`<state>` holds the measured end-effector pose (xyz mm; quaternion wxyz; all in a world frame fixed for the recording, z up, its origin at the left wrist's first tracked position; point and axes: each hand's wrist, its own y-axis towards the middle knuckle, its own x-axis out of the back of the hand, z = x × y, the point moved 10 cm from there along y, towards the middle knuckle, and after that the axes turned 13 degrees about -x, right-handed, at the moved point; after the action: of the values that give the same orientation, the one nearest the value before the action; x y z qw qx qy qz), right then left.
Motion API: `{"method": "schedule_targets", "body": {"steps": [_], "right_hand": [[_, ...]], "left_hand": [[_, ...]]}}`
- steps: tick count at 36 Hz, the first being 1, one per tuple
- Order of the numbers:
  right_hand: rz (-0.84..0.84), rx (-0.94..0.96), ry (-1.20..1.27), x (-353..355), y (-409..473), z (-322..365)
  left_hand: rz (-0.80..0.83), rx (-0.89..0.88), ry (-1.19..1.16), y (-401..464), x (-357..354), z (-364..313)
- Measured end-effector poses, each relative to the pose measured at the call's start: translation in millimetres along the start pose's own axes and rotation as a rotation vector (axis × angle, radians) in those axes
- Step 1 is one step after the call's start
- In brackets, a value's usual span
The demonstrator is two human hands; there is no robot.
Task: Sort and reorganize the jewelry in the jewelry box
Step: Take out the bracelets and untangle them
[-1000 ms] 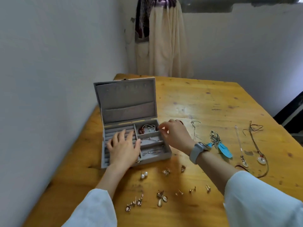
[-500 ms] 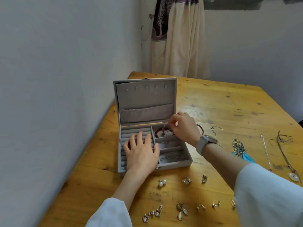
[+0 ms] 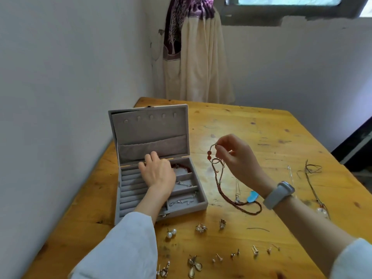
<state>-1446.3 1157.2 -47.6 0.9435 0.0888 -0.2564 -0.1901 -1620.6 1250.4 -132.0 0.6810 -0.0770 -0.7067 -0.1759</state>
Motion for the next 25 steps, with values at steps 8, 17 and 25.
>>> {"method": "schedule_targets", "body": {"steps": [8,17,25], "right_hand": [[-0.001,-0.039,0.022,18,-13,-18],[-0.141,0.000,0.101,54,-29,-17],[-0.214,-0.013,0.147,98,-78,-26]], "left_hand": [[-0.073,-0.036,-0.060,7,3,-3],[-0.601,-0.228,-0.748,-24,85,-26],[-0.307,-0.023,-1.983,-71,95,-77]]}}
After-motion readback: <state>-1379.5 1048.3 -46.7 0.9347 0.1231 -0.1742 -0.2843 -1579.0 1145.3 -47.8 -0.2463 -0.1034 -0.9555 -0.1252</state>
